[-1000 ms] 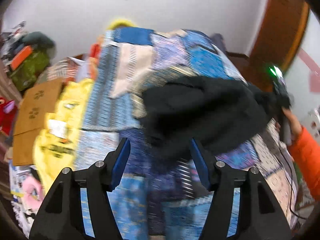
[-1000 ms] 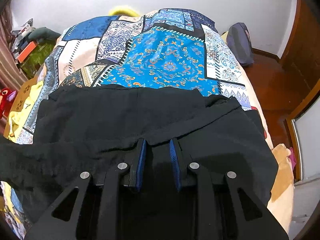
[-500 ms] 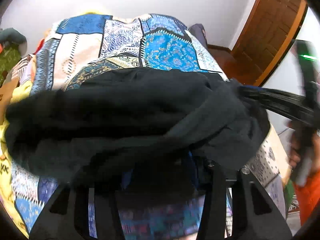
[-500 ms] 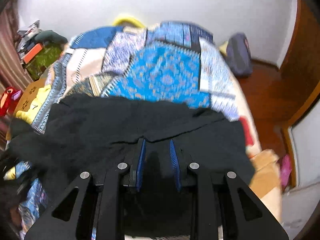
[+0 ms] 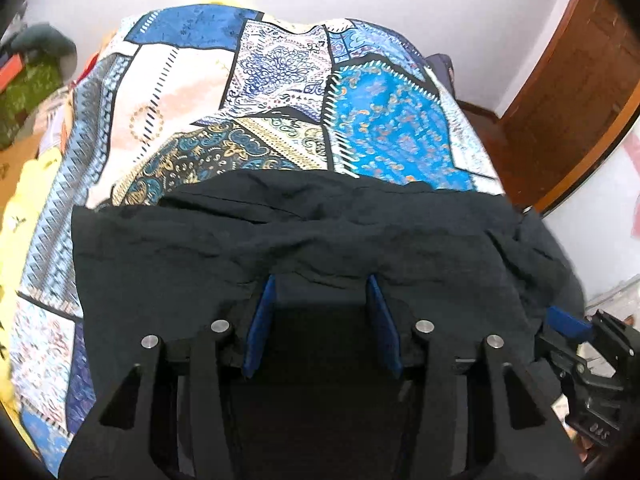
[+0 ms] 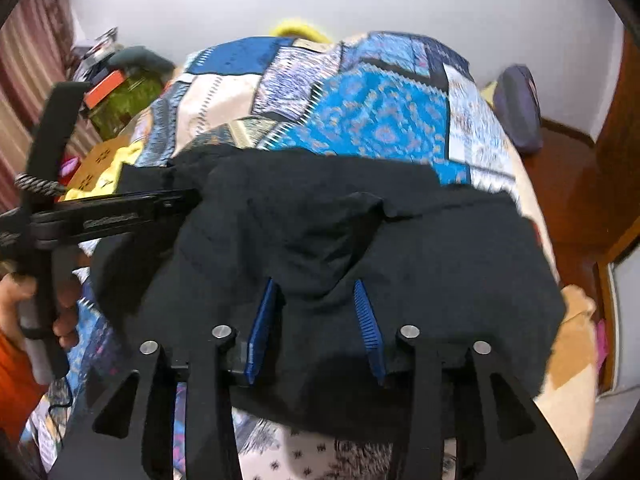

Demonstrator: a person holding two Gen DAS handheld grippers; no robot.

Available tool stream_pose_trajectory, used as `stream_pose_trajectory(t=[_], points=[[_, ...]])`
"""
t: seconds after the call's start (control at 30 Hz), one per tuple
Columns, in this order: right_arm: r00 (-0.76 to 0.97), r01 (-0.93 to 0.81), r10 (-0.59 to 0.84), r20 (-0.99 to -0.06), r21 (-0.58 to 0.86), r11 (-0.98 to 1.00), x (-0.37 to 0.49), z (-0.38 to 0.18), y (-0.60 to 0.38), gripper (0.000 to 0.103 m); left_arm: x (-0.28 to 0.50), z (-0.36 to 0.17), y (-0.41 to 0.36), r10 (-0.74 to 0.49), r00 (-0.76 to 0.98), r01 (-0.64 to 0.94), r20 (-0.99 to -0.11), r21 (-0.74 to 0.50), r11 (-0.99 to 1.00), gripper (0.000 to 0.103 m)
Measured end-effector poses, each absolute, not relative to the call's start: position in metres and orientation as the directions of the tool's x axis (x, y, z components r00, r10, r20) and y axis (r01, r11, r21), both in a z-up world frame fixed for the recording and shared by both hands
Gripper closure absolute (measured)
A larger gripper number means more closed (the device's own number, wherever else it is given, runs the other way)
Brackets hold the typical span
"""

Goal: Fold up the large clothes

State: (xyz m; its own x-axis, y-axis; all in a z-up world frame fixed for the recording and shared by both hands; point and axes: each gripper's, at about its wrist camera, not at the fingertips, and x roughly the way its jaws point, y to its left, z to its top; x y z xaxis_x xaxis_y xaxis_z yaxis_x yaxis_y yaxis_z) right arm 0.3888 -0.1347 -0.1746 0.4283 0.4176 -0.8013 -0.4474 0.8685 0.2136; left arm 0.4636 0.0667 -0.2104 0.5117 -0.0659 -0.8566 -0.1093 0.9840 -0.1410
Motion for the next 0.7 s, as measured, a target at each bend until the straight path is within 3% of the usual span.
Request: stream_pose_trajectory(t=[0.13, 0.33, 0.5, 0.7], points=[[0.390, -0.413, 0.450, -0.804, 0.284, 0.865, 0.402, -0.178, -0.142, 0.064, 0.464, -0.220, 0.072, -0.051, 0.511, -0.124, -0.858, -0.133, 0.983, 0.045], [0.456, -0.443, 0.439, -0.774, 0.230, 0.866, 0.385, -0.146, -0.144, 0.064, 0.457, -0.218, 0.071, -0.041, 0.506, -0.085, -0.862, -0.097, 0.992, 0.045], [0.396, -0.424, 0.416, -0.819, 0.238, 0.874, 0.388, -0.188, -0.137, 0.063, 0.444, -0.223, 0.070, -0.027, 0.509, -0.086, -0.860, -0.082, 0.993, 0.044], [0.405, -0.424, 0.386, -0.828, 0.204, 0.883, 0.382, -0.176, -0.136, 0.063, 0.418, -0.206, 0.082, -0.050, 0.527, -0.122, -0.849, -0.134, 0.983, 0.045]])
